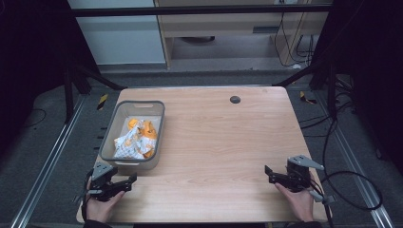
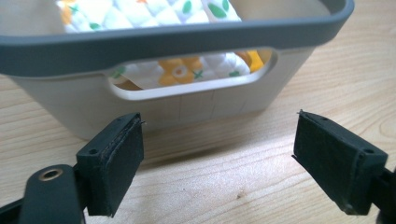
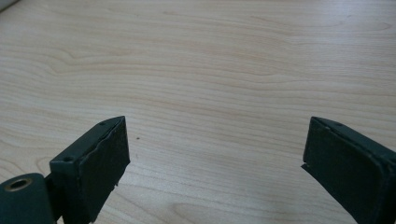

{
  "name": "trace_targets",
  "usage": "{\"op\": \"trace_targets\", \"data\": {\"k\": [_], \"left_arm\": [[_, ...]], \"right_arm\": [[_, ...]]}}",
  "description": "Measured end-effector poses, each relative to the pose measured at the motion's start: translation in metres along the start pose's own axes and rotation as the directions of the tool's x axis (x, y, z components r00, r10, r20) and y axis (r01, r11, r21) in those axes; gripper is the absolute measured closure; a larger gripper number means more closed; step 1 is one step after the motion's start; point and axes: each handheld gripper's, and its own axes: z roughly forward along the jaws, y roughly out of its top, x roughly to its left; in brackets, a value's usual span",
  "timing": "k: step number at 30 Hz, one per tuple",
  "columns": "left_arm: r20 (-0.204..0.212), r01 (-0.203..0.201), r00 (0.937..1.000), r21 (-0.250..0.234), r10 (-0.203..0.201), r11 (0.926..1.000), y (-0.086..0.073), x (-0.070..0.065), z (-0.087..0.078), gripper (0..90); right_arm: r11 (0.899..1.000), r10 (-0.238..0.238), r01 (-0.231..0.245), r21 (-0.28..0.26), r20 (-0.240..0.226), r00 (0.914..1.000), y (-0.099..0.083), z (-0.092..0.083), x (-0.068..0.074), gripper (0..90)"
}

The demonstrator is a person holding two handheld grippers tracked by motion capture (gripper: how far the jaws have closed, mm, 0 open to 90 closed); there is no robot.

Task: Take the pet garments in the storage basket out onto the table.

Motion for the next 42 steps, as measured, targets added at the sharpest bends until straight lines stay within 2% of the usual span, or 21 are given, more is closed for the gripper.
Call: {"op": "trace_targets", "data": {"k": [2, 4, 8, 18, 25, 33, 38, 42], "left_arm": [[-0.007, 0.0, 1.0, -0.005, 0.0, 1.0, 0.0, 0.0, -0.001, 16.5], [-0.02, 0.005, 0.9998, -0.032, -0.006, 0.9995, 0.002, -0.001, -0.006, 17.1], [-0.018, 0.013, 0.9998, -0.05, -0.014, 0.9987, 0.003, -0.002, -0.009, 18.7], [-0.037, 0.022, 0.999, -0.072, -0.024, 0.9972, 0.007, -0.001, -0.015, 20.2], [-0.031, 0.017, 0.9993, -0.093, -0.02, 0.9955, 0.011, -0.006, -0.019, 20.2], [-0.029, 0.021, 0.9993, -0.121, -0.025, 0.9924, 0.017, -0.004, -0.025, 20.2], [-0.03, 0.026, 0.9991, -0.147, -0.031, 0.9888, 0.027, -0.003, -0.029, 20.1], [-0.028, 0.014, 0.9994, -0.168, -0.019, 0.9856, 0.036, -0.007, -0.032, 20.1]], "right_arm": [[1.0, -0.02, 0.02, 0.01, 0.005, 0.9998, 0.0, 0.002, 0.003, 7.3], [0.999, -0.03, 0.03, 0.027, 0.008, 0.9995, 0.0, 0.004, 0.005, 7.7], [0.999, -0.035, 0.035, 0.039, 0.005, 0.9994, -0.001, 0.006, 0.006, 8.5], [0.999, -0.037, 0.038, 0.03, -0.005, 0.9993, 0.0, 0.005, 0.008, 8.8], [0.998, -0.052, 0.052, 0.027, 0.001, 0.9986, -0.001, 0.006, 0.009, 8.8], [0.998, -0.062, 0.062, 0.028, -0.006, 0.9981, -0.001, 0.007, 0.01, 9.2], [0.998, -0.065, 0.066, 0.019, -0.005, 0.9978, -0.001, 0.007, 0.01, 9.9], [0.998, -0.069, 0.069, 0.01, -0.004, 0.9976, -0.001, 0.007, 0.01, 10.6]]}}
